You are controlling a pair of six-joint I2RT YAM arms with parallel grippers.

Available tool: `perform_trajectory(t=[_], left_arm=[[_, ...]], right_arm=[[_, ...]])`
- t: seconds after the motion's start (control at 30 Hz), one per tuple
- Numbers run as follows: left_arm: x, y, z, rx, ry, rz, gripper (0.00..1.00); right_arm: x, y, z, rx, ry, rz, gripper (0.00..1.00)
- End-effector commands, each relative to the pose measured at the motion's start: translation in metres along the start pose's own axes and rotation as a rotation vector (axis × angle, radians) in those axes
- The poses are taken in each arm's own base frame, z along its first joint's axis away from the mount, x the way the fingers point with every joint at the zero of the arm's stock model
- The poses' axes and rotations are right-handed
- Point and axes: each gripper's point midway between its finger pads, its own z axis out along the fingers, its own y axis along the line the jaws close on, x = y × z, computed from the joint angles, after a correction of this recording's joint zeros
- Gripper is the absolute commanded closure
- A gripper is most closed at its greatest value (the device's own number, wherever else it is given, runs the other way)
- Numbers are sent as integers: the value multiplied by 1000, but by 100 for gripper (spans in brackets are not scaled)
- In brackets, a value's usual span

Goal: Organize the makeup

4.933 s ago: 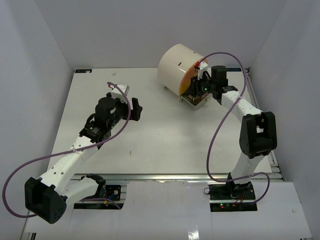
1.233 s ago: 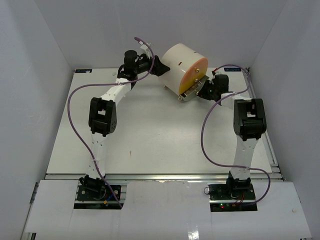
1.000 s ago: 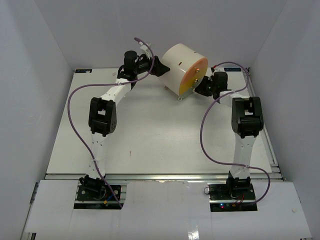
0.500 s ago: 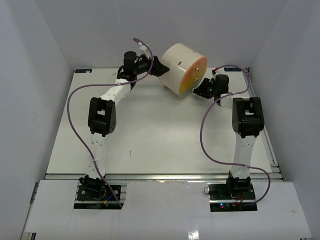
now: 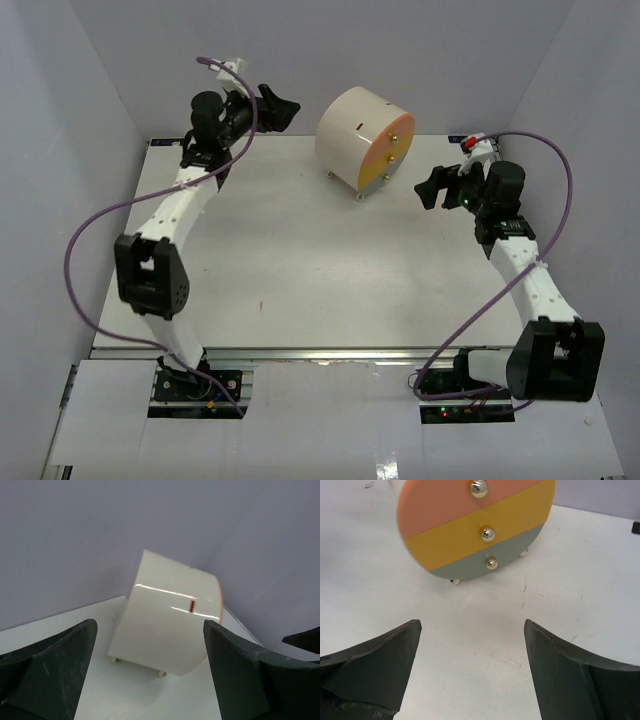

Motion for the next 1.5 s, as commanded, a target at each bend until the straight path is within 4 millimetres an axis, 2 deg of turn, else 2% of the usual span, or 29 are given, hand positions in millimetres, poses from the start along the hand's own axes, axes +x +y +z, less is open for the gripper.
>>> perform_trajectory(t=[0.0,0.07,0.1,0.13,0.2,0.23,0.27,0.3,0.4,0.47,0.6,0.8,1.47], left_arm=[[-37,-64,-77,77,-57,91,2],[-33,-89,-119,107,-53,115,2],[-23,-97,-138,122,-40,130,2],[-6,-101,-154,134,-12,145,2],[41,-96,-178,132,77,131,2],[52,-101,-196,139,87,160,2],[54,-107,-209,147,84,187,2],[76,-99,-217,115,113,171,2],[94,-100,-241,101,93,181,2],[104,-101,-252,98,86,190,2],[116,-98,-258,80,130,170,2],[115,-98,-259,70,134,169,2],[116,-100,-263,70,146,164,2]], right_arm=[[15,20,-44,-39,46,-120,10],[20,26,-59,-34,47,-128,10],[23,29,-64,-34,48,-127,10],[25,32,-70,-36,46,-125,10],[28,38,-80,-39,41,-112,10],[33,41,-83,-38,46,-91,10],[37,41,-84,-38,53,-77,10],[39,44,-87,-42,53,-57,10],[46,45,-89,-35,54,-26,10],[47,39,-93,-4,35,-37,10],[49,26,-103,72,-12,-70,10],[51,19,-118,115,-73,-79,10],[49,9,-120,168,-88,-33,10]])
